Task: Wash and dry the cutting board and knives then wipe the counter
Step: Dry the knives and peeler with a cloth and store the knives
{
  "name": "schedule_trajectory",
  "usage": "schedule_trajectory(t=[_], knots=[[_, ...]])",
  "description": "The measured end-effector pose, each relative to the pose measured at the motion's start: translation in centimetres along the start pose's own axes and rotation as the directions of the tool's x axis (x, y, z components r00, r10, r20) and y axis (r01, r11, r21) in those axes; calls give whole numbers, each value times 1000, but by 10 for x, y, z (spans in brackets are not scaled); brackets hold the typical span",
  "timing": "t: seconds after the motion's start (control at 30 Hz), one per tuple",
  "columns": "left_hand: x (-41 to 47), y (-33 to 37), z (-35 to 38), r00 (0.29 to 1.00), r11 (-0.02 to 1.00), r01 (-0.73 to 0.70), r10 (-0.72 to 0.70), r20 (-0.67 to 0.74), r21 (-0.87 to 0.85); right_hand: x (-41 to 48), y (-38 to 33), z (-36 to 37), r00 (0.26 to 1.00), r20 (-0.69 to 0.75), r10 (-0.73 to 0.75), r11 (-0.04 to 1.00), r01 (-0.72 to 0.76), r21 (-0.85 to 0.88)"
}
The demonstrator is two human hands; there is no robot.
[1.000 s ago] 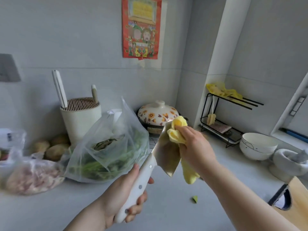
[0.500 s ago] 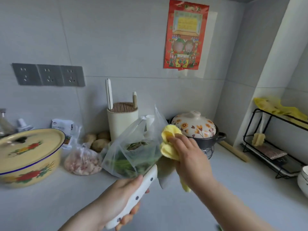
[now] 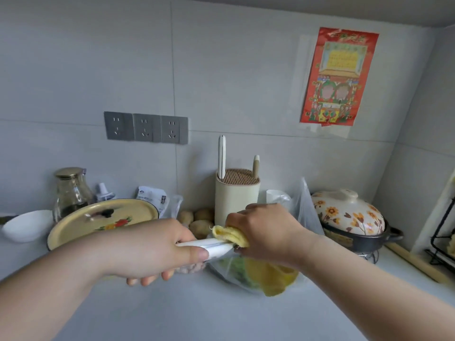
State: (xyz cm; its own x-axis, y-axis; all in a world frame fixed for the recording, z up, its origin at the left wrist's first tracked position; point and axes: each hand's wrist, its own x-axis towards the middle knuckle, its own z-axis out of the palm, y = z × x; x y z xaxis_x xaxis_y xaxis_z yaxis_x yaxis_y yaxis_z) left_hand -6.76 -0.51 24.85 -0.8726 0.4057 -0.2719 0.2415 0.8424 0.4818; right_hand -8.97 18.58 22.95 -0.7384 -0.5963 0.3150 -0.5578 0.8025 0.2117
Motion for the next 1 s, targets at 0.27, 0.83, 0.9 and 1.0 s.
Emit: schedule_trajectory(t=[0.27, 0.83, 0.9, 1.0], knots=[[2, -55, -95, 925, 764, -355, 371, -83, -539, 54, -15, -1, 936, -151, 319, 942, -295, 161], [141, 17, -86, 500, 173, -811, -290, -816, -559, 72, -5, 37, 460, -585, 668, 723, -216, 656], [146, 19, -86, 505, 226, -787, -297, -810, -574, 72, 4, 55, 546, -811, 209, 976, -173, 134], [154, 23, -87, 513, 242, -763, -336, -790, -599, 83, 13, 79, 678, -732, -57, 988, -67, -140]])
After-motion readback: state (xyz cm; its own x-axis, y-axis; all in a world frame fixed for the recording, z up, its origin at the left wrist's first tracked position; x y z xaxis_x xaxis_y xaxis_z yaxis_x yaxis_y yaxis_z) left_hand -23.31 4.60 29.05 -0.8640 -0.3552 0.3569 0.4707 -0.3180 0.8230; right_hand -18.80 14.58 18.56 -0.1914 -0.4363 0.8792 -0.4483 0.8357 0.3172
